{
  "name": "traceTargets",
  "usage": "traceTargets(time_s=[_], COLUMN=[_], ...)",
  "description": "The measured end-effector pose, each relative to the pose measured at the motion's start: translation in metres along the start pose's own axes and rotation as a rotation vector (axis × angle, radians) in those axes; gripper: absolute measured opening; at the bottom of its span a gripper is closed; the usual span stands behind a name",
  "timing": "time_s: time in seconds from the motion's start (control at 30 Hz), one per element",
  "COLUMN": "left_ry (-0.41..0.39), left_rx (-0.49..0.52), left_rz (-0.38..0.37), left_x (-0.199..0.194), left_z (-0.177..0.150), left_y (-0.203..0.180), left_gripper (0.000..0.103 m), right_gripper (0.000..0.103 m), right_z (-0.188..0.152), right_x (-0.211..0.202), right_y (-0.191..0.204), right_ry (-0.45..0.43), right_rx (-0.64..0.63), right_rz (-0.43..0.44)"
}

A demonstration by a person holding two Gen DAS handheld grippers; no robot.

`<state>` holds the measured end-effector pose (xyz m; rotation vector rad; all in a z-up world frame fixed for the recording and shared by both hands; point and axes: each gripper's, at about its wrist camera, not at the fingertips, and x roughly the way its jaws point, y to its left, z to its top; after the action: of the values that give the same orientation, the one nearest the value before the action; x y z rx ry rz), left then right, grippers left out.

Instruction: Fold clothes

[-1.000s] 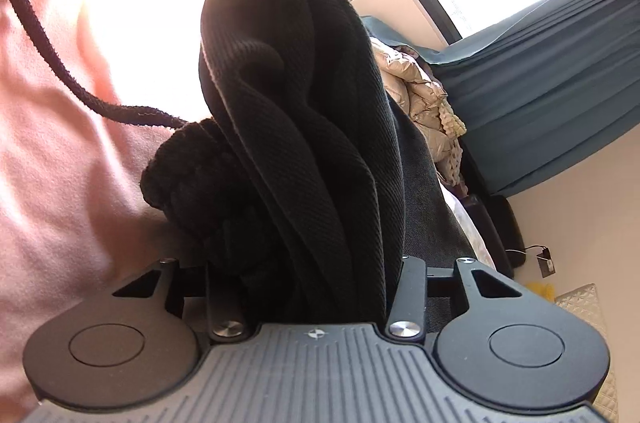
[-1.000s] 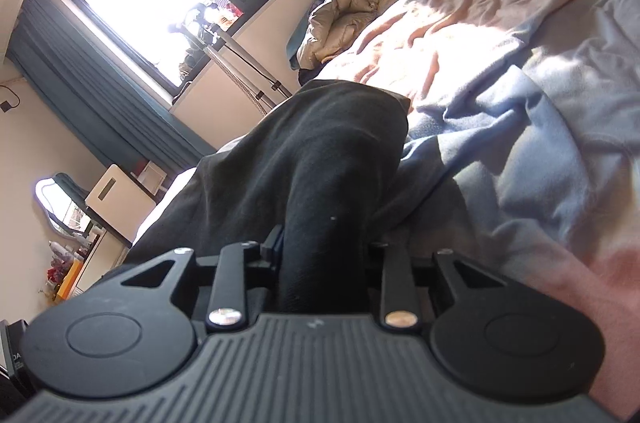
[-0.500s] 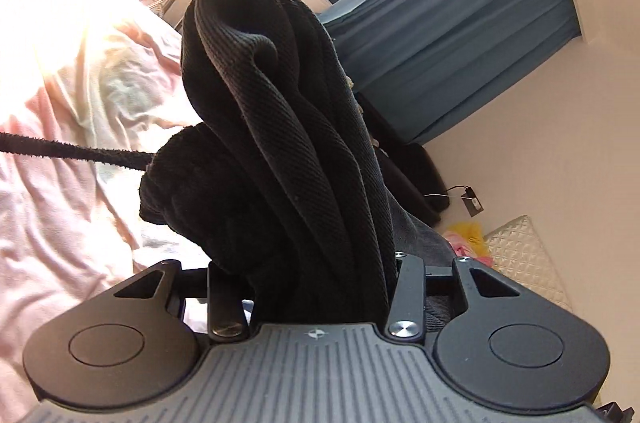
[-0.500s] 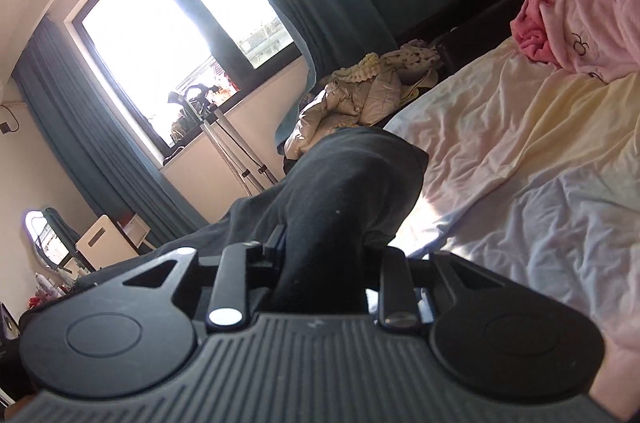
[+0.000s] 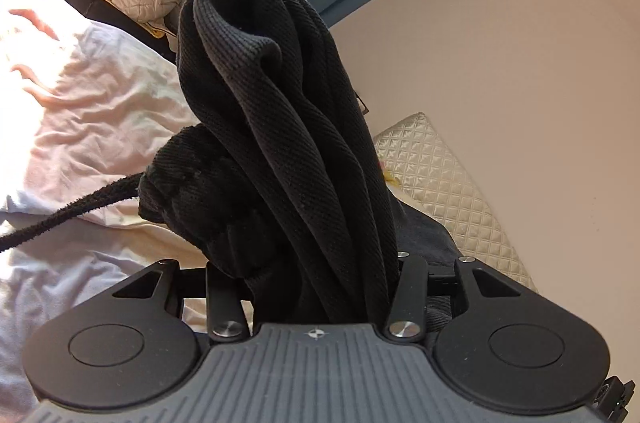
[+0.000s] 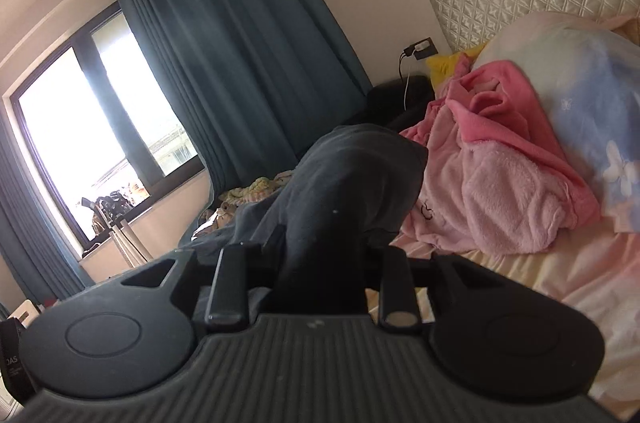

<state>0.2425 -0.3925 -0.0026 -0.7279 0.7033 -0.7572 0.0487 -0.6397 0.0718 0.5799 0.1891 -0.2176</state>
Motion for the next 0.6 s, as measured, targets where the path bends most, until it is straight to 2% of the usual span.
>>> traceTargets(time_s=[0.13, 0.2, 0.3, 0.37, 0.4, 0.43, 0.47, 0.53, 0.6], left_ry=[0.1, 0.152, 0.182, 0.186, 0.182, 0.175, 0.167, 0.169, 0.194], left_rx=[-0.026, -0.027, -0.023, -0.009, 0.006, 0.036, 0.073, 0.119, 0.116], left_rz=[0.028, 0.067, 0.091, 0.078, 0.075, 0.088, 0.108, 0.118, 0.126], left_x=[0.057, 0.071, 0.082, 0.085, 0.085, 0.083, 0.08, 0.076, 0.068], left_z=[-0.021, -0.045, -0.065, -0.071, -0.073, -0.075, -0.077, -0.077, -0.072], left_y=[0.041, 0.064, 0.094, 0.11, 0.114, 0.115, 0.116, 0.119, 0.119], left_gripper=[0.049, 0.049, 0.053, 0.066, 0.071, 0.084, 0.091, 0.092, 0.092], right_gripper=[0.029, 0.029, 0.03, 0.034, 0.036, 0.038, 0.038, 0.042, 0.046], right_z=[-0.025, -0.049, -0.093, -0.124, -0.133, -0.141, -0.147, -0.15, -0.146], right_x=[0.025, 0.039, 0.055, 0.057, 0.055, 0.051, 0.05, 0.052, 0.052], right_y=[-0.059, -0.086, -0.117, -0.133, -0.138, -0.142, -0.143, -0.145, -0.141], right_ry=[0.032, 0.068, 0.159, 0.208, 0.203, 0.187, 0.178, 0.179, 0.187], right_rx=[0.026, 0.043, 0.07, 0.107, 0.127, 0.138, 0.137, 0.137, 0.15], right_rz=[-0.102, -0.148, -0.216, -0.252, -0.252, -0.247, -0.248, -0.255, -0.268])
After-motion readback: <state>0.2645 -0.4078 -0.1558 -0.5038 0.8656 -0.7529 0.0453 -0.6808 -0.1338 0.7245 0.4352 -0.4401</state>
